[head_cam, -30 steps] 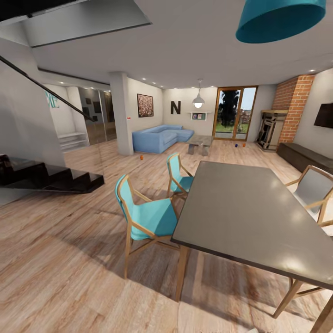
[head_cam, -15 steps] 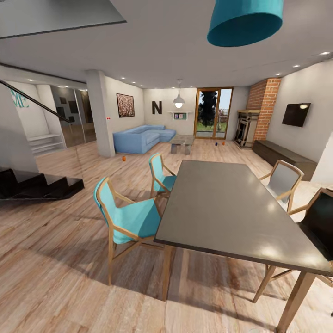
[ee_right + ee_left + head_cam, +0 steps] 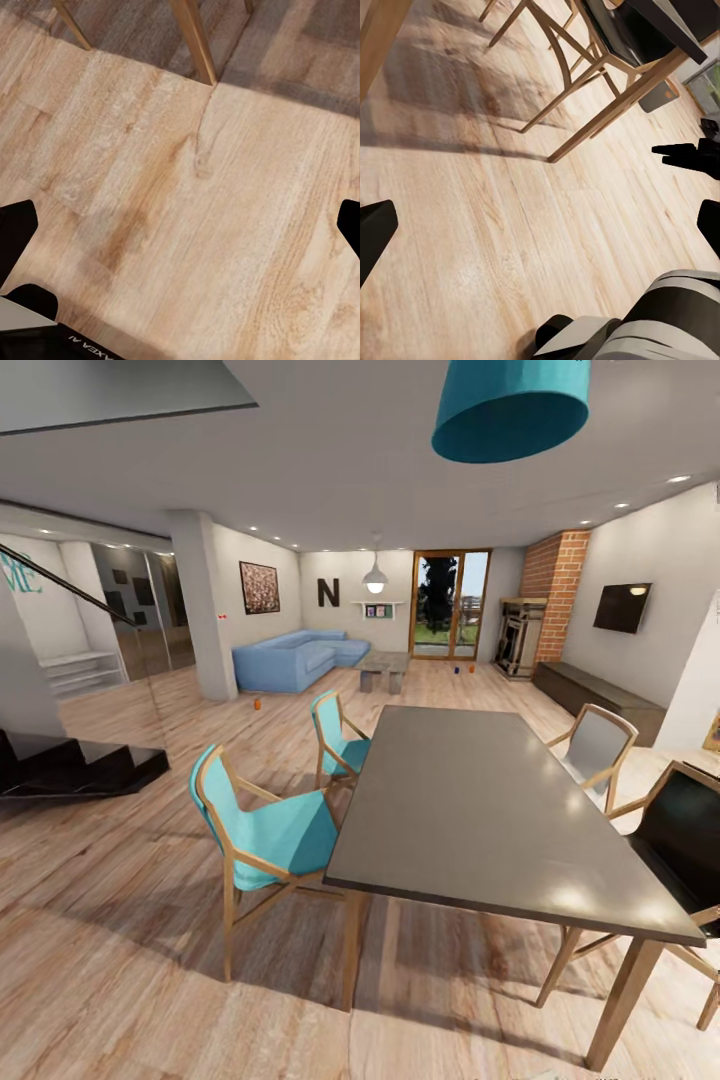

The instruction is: Put the three can of soda from the living room inside the tash can in the kitchen.

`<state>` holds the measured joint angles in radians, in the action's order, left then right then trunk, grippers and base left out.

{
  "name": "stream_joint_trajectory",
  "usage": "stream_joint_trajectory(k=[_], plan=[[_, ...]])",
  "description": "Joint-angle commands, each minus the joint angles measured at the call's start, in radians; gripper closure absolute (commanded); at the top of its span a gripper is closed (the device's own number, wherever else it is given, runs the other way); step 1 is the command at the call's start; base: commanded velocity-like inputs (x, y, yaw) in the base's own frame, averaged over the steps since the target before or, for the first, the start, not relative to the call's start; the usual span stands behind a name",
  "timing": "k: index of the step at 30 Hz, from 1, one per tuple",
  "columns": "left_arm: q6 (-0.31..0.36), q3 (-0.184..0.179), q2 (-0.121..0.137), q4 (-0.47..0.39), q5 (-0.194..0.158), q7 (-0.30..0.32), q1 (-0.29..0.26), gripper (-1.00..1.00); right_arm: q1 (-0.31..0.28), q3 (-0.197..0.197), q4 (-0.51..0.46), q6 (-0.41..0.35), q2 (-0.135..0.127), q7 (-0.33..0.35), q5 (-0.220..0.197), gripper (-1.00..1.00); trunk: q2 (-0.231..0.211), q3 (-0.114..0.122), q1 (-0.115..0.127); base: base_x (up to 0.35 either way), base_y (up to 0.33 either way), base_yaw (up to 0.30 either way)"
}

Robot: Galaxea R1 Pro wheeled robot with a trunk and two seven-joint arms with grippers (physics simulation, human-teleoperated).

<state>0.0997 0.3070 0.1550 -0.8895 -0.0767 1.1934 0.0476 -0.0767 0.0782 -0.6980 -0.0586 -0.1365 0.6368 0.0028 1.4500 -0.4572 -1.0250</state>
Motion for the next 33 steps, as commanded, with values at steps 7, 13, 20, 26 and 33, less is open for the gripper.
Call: stream_joint_trajectory(k=[7, 13, 20, 26, 33], plan=[[0.0, 0.0, 0.0, 0.0, 0.0, 0.0, 0.0, -1.0, 0.0, 0.0, 0.0, -0.001, 0.0, 0.001, 0.0, -1.0, 0.0, 0.0, 0.0, 0.0, 0.0, -0.221], [0.0, 0.0, 0.0, 0.0, 0.0, 0.0, 0.0, -1.0, 0.0, 0.0, 0.0, -0.001, 0.0, 0.001, 0.0, -1.0, 0.0, 0.0, 0.0, 0.0, 0.0, -0.261], [0.0, 0.0, 0.0, 0.0, 0.0, 0.0, 0.0, -1.0, 0.0, 0.0, 0.0, -0.001, 0.0, 0.001, 0.0, -1.0, 0.0, 0.0, 0.0, 0.0, 0.0, -0.266], [0.0, 0.0, 0.0, 0.0, 0.0, 0.0, 0.0, -1.0, 0.0, 0.0, 0.0, -0.001, 0.0, 0.001, 0.0, -1.0, 0.0, 0.0, 0.0, 0.0, 0.0, -0.267], [0.0, 0.0, 0.0, 0.0, 0.0, 0.0, 0.0, -1.0, 0.0, 0.0, 0.0, 0.0, 0.0, 0.001, 0.0, -1.0, 0.0, 0.0, 0.0, 0.0, 0.0, -0.267]])
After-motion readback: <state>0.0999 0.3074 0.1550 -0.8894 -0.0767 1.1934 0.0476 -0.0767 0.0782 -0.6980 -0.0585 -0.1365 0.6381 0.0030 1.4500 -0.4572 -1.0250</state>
